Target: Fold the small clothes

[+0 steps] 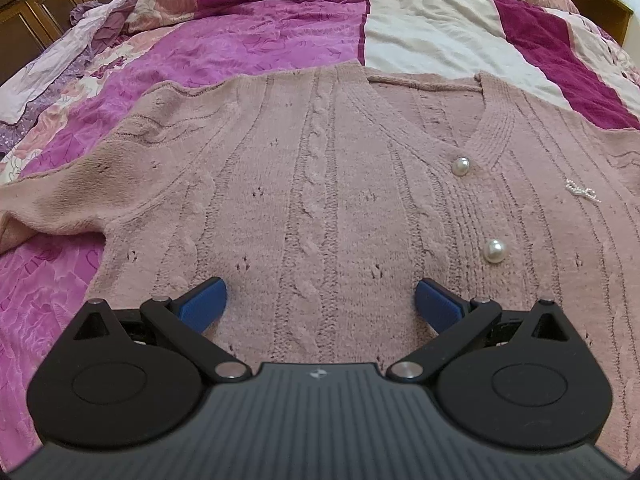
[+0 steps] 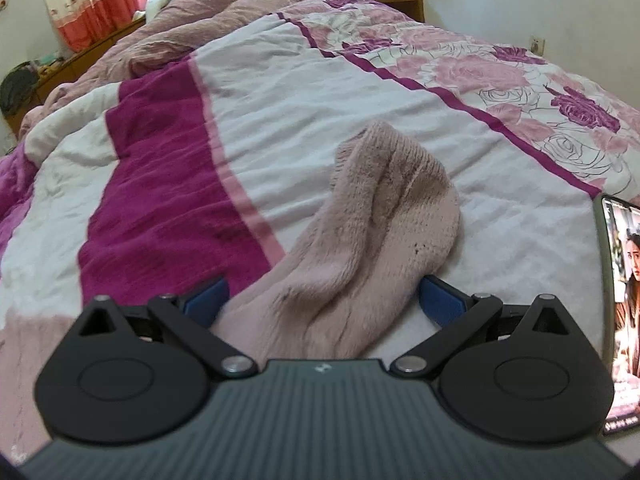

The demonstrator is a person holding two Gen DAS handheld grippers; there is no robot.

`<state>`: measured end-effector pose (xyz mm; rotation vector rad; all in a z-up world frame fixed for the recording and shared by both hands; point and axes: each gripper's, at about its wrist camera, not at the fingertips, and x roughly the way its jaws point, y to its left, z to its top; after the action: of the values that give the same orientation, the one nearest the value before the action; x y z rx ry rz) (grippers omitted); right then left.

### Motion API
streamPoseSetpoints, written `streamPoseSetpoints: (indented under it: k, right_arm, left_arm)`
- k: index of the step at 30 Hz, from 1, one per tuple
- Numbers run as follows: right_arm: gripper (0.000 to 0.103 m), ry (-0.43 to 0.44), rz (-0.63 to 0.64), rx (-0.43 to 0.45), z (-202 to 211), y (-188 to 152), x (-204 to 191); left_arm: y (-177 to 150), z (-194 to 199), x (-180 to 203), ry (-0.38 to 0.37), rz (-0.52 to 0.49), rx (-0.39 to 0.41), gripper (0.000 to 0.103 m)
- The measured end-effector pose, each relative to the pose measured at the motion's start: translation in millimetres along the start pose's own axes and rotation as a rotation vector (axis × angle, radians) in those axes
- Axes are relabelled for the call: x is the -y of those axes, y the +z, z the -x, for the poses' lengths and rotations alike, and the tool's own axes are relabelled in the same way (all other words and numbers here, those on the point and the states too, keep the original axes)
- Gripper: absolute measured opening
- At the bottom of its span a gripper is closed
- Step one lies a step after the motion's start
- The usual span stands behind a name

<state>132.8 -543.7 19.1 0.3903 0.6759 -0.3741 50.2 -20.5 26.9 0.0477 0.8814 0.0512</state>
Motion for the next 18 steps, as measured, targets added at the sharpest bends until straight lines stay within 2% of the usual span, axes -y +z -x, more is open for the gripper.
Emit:
streamPoseSetpoints:
  k: [3,4,5,6,7,8,9,11,18]
  right_arm:
    - [0.099,0.012,0.002,0.025,-6,1,2]
    - [0.088,0.012,0.001,0.031,-7,2,2]
    - [0.069,0.009,0.000,0.036,-6,2,3]
    - [0.064,0.002,-0.006,0.041,-6,3,5]
    - [0.051,0.002,-0.022,0.042,-5,4,8]
    - [0.034,0.009,-0.041,0.045,-2,4,11]
    - [0.025,0.017,-0.062,0.051,2,5,14]
    - [0.023,0.048,-0.087,0.081,14,6,17]
    - [0.022,0.152,-0.025,0.186,74,13,-3]
  left_arm:
    - [0,-1,0,0.001,-0.005,0.002,0.103]
    - [0,-1,-1,0.001,-0.007,0.002,0.103]
    - [0,-1,-1,0.001,-0.008,0.002,0.103]
    - [0,-1,-1,0.001,-0.008,0.003,0.103]
    - [0,-1,-1,0.001,-0.009,0.004,0.103]
    - [0,-1,-1,0.001,-0.009,0.004,0.103]
    - [0,-1,-1,0.001,-0.011,0.006,0.103]
    - [-1,-1,0,0.002,-0.016,0.010,0.103]
    - [-4,1,1,0.002,-0.030,0.025,0.103]
